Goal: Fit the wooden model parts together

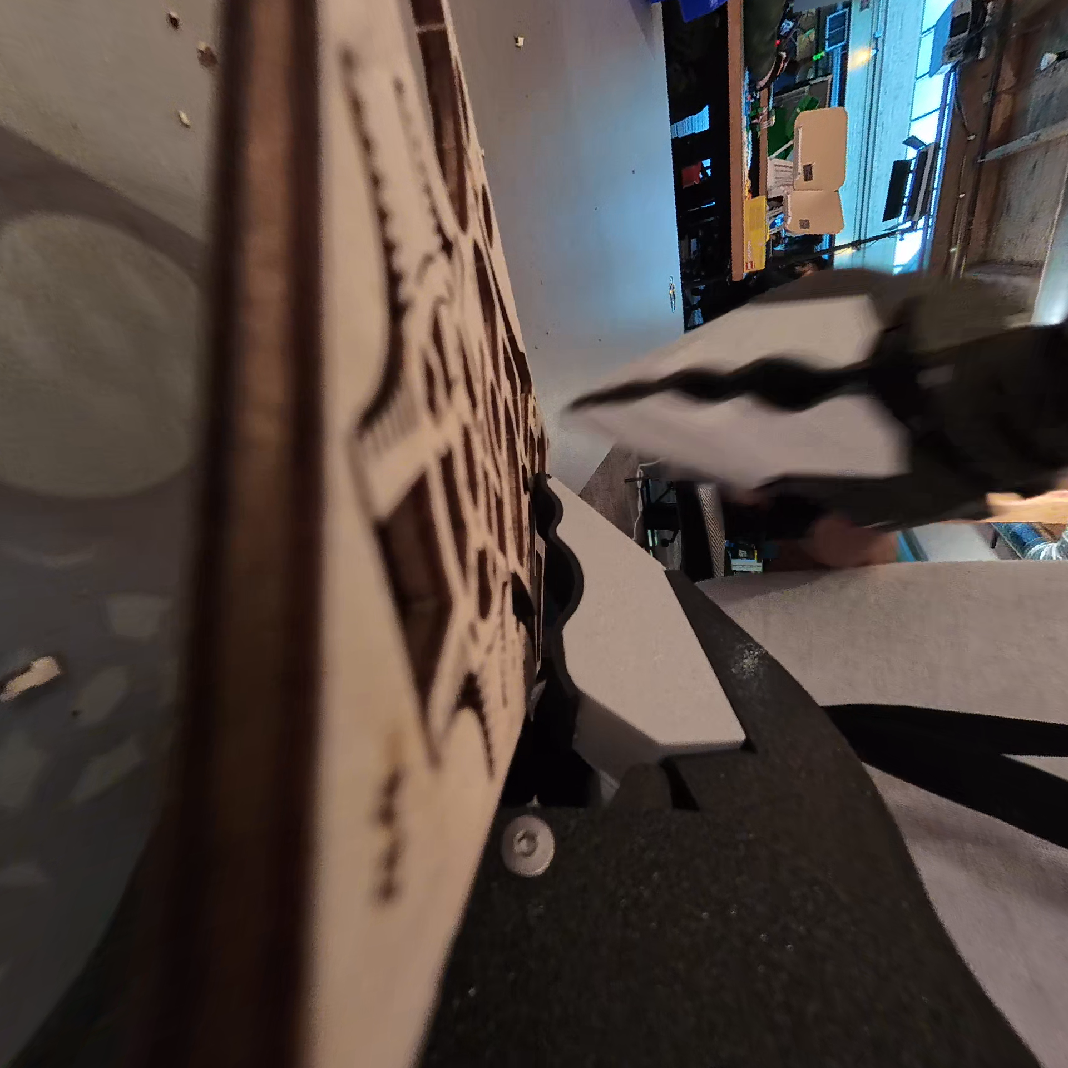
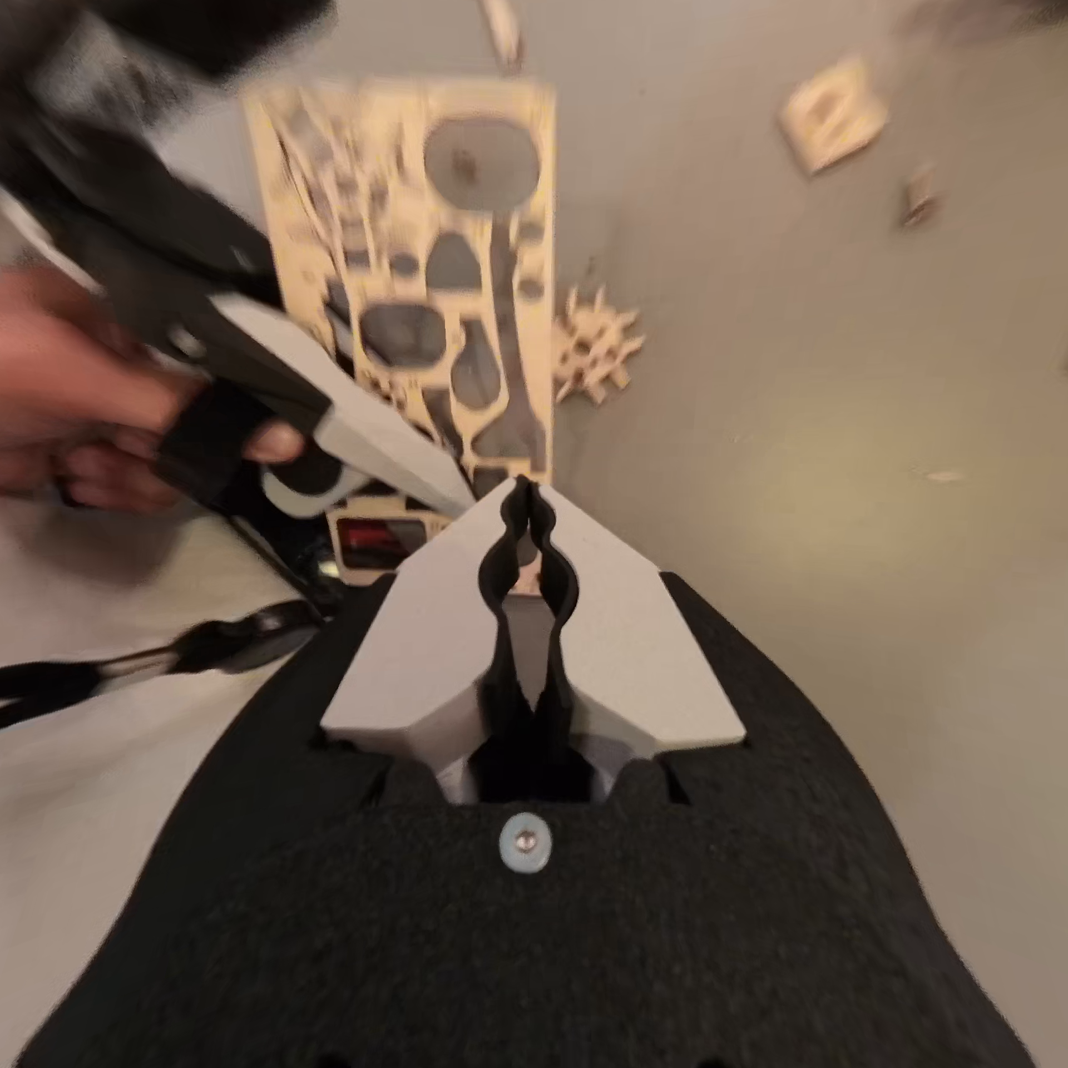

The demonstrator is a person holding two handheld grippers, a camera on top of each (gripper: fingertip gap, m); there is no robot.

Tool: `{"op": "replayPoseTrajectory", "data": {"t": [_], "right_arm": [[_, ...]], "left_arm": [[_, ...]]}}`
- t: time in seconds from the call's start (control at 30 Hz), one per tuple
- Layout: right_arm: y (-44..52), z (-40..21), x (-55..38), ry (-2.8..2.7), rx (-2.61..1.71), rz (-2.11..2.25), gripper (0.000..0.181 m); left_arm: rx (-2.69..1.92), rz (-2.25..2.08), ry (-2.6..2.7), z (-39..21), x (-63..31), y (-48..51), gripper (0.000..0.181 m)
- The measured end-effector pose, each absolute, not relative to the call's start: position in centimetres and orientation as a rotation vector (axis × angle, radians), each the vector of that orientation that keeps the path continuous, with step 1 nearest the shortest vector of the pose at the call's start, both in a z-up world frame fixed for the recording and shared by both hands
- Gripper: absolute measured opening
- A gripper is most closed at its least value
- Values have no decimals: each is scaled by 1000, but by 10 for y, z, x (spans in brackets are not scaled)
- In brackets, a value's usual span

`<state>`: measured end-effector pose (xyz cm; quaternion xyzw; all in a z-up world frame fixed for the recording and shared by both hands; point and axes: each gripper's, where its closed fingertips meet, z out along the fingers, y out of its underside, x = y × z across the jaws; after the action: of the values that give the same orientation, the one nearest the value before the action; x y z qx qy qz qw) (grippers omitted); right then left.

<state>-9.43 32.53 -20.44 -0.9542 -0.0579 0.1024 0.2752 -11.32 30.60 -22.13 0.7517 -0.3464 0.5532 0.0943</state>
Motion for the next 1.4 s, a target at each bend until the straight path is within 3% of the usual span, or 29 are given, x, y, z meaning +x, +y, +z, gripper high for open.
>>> {"op": "replayPoseTrajectory", "data": {"t": [0.03, 0.43, 0.57, 0.8, 0.93, 0.97, 1.0, 1.1, 1.27, 1.4], "right_arm": [[321, -228, -102, -177, -2605, 302, 0], [334, -180, -84, -156, -2518, 237, 0], [331, -230, -95, -188, -2578, 249, 0], [335, -199, -82, -156, -2542, 282, 0], [333, -182, -77, -90, -2378, 566, 1], [332, -179, -82, -95, -2318, 659, 26], [332, -176, -86, -128, -2244, 689, 35], [337, -168, -89, -135, -2100, 675, 23], [339, -167, -109, 30, -2050, 1005, 12], [340, -165, -106, 55, -2040, 961, 4]], "left_arm": [[2248, 1603, -1020, -224, -115, 306, 5], [2235, 1645, -1022, -221, -114, 310, 0], [2262, 1624, -998, -223, -114, 312, 2], [2236, 1648, -1023, -221, -114, 311, 2], [2183, 1692, -1138, -214, -117, 311, 0], [2177, 1700, -1183, -211, -119, 314, 0], [2160, 1725, -1199, -205, -120, 318, 0], [2094, 1788, -1227, -191, -123, 322, 0], [1949, 1925, -1280, -169, -124, 318, 0], [1960, 1931, -1302, -167, -125, 322, 0]]}}
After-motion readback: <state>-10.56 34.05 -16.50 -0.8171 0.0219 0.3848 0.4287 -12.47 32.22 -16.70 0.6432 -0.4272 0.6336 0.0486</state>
